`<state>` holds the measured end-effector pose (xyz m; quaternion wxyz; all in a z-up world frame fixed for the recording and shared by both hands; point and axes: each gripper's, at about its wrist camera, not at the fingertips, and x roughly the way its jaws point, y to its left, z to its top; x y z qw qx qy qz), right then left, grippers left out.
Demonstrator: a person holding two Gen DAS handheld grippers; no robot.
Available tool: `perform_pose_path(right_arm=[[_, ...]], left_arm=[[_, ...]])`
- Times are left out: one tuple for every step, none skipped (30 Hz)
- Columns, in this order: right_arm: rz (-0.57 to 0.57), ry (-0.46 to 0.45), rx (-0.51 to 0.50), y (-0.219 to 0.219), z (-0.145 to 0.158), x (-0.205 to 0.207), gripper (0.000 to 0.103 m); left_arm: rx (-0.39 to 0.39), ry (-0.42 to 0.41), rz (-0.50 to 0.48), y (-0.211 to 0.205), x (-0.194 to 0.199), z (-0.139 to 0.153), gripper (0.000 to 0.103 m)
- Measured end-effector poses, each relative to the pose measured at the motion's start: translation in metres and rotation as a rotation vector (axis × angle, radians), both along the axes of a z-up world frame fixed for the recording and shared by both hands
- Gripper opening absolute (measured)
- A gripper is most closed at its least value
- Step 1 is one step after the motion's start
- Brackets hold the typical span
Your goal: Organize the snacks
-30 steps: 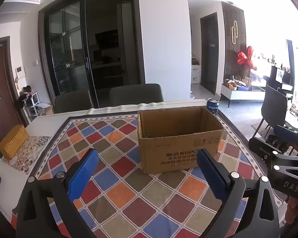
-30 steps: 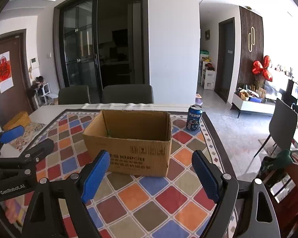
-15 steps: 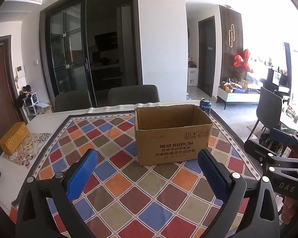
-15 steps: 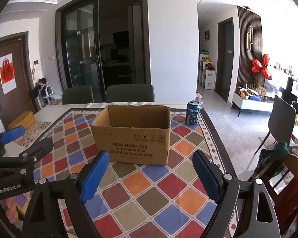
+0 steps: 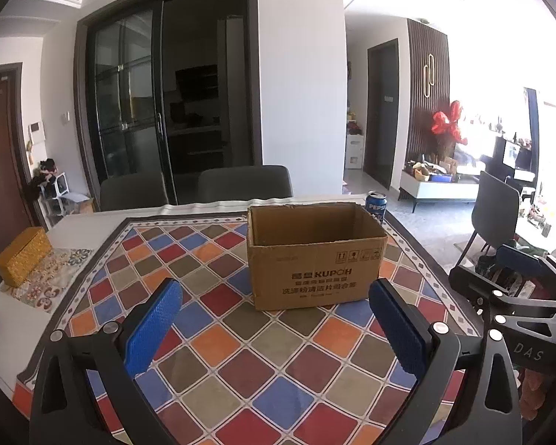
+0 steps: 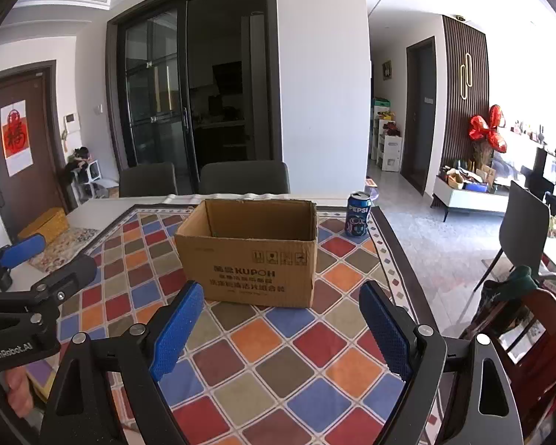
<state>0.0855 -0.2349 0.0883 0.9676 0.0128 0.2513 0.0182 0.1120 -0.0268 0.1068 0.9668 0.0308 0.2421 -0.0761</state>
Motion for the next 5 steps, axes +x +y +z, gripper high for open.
perform_pose_path(right_arm=[[0.001, 0.0, 0.002, 0.0004, 0.0006, 0.0, 0.087], [0.003, 0.0, 0.004, 0.0005, 0.0008, -0.0003, 0.087], [0.004, 0.002, 0.004, 0.0008, 0.0006, -0.0008, 0.087], [0.005, 0.004, 0.003, 0.0012, 0.0006, -0.0011, 0.086], [0.005, 0.004, 0.001, 0.0009, 0.0006, -0.0012, 0.087]], left_arm=[[0.001, 0.002, 0.003, 0.0001, 0.0002, -0.0002, 0.103], [0.001, 0.003, 0.005, 0.0002, 0.0007, -0.0006, 0.103], [0.0, 0.004, 0.008, 0.0005, 0.0006, -0.0009, 0.103], [-0.002, 0.006, 0.012, 0.0007, 0.0011, -0.001, 0.103], [-0.002, 0.007, 0.014, 0.0006, 0.0012, -0.0014, 0.103]])
